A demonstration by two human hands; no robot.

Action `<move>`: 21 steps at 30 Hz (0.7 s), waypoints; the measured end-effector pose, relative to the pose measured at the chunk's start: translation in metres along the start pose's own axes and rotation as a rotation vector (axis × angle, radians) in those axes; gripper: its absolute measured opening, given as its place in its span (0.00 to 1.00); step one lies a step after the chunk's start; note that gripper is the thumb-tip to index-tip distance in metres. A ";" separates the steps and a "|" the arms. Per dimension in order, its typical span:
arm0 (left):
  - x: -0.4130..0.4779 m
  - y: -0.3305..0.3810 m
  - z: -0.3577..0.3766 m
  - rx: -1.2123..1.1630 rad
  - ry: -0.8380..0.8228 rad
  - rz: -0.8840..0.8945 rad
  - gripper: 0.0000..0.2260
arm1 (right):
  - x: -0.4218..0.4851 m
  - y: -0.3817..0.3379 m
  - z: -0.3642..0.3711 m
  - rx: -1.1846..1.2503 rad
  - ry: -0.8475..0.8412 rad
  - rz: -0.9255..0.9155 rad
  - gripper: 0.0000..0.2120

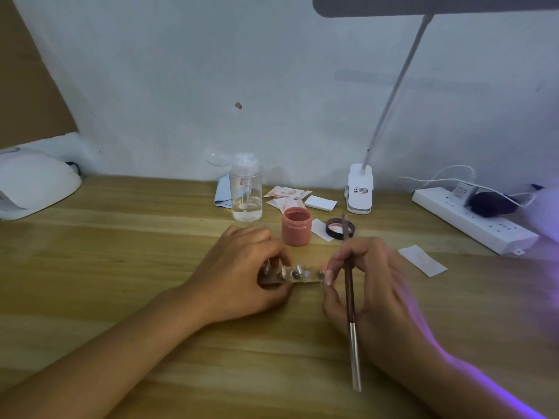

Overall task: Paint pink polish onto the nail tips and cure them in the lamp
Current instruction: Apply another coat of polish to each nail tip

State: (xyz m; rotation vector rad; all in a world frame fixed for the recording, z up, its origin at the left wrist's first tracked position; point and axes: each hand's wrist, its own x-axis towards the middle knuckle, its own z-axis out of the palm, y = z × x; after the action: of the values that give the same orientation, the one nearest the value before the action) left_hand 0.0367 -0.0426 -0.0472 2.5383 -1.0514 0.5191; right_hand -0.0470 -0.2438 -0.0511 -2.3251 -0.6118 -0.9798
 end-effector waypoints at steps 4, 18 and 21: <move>-0.002 0.011 0.000 0.016 0.016 0.049 0.10 | 0.000 0.000 0.000 -0.140 -0.037 -0.072 0.15; -0.002 0.021 0.001 0.078 0.054 0.137 0.11 | -0.001 0.003 0.004 -0.228 -0.140 -0.040 0.20; -0.002 0.023 0.000 0.076 0.041 0.141 0.11 | -0.001 0.003 0.004 -0.239 -0.148 -0.029 0.19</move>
State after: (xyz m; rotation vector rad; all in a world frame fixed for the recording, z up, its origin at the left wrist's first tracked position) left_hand 0.0188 -0.0565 -0.0441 2.5192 -1.2235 0.6584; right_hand -0.0434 -0.2439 -0.0553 -2.6254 -0.6162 -0.9436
